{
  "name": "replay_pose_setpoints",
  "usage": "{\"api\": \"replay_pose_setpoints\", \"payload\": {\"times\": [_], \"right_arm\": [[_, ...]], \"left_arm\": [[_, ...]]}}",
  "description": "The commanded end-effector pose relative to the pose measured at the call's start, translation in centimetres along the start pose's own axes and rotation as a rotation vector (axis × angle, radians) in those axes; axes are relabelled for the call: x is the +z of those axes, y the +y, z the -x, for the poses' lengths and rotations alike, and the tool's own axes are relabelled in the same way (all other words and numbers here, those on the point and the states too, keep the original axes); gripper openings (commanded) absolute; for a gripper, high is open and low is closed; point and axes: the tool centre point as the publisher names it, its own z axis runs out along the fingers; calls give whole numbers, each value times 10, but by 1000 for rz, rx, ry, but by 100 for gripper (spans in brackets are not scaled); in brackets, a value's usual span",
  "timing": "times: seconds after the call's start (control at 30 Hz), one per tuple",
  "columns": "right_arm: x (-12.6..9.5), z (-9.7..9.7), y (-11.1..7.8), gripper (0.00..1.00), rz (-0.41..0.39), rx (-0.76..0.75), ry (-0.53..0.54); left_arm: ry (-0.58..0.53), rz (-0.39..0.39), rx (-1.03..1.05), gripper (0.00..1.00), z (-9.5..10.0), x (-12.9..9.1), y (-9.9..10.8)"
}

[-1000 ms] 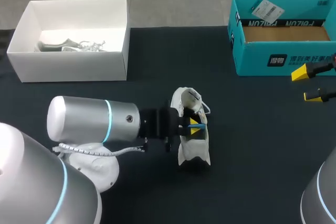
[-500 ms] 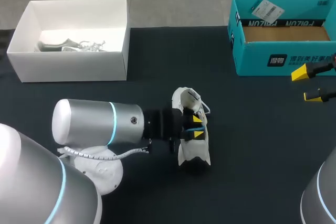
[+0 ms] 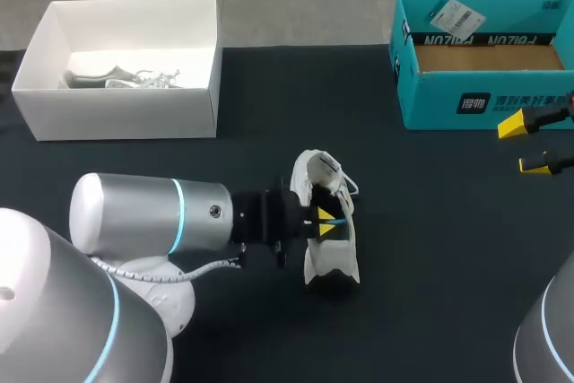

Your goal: Take the shoe out of the shoebox, open the shoe tongue, remove and reinsert the insole, then place the shoe into the shoebox

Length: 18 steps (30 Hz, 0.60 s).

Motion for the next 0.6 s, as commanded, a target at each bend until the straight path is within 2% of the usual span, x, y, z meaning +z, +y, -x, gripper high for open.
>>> {"api": "replay_pose_setpoints", "payload": {"times": [0.03, 0.3, 0.43, 0.47, 0.5, 0.53, 0.6], "right_arm": [[0, 0, -1, 100, 2, 2, -2], [0, 0, -1, 100, 2, 2, -2], [0, 0, -1, 100, 2, 2, -2], [0, 0, -1, 100, 2, 2, -2], [0, 0, -1, 100, 2, 2, -2], [0, 0, -1, 100, 2, 2, -2], [0, 0, -1, 100, 2, 2, -2]], "left_arm": [[8, 3, -7, 0, -2, 12, 1], [32, 2, -40, 0, 0, 29, 11], [35, 7, -40, 0, 1, 28, 10], [30, 3, -35, 11, 2, 25, 7], [29, 2, -33, 30, 2, 22, 5], [24, 3, -29, 38, 3, 18, 3], [14, 5, -19, 46, 5, 12, -1]]}}
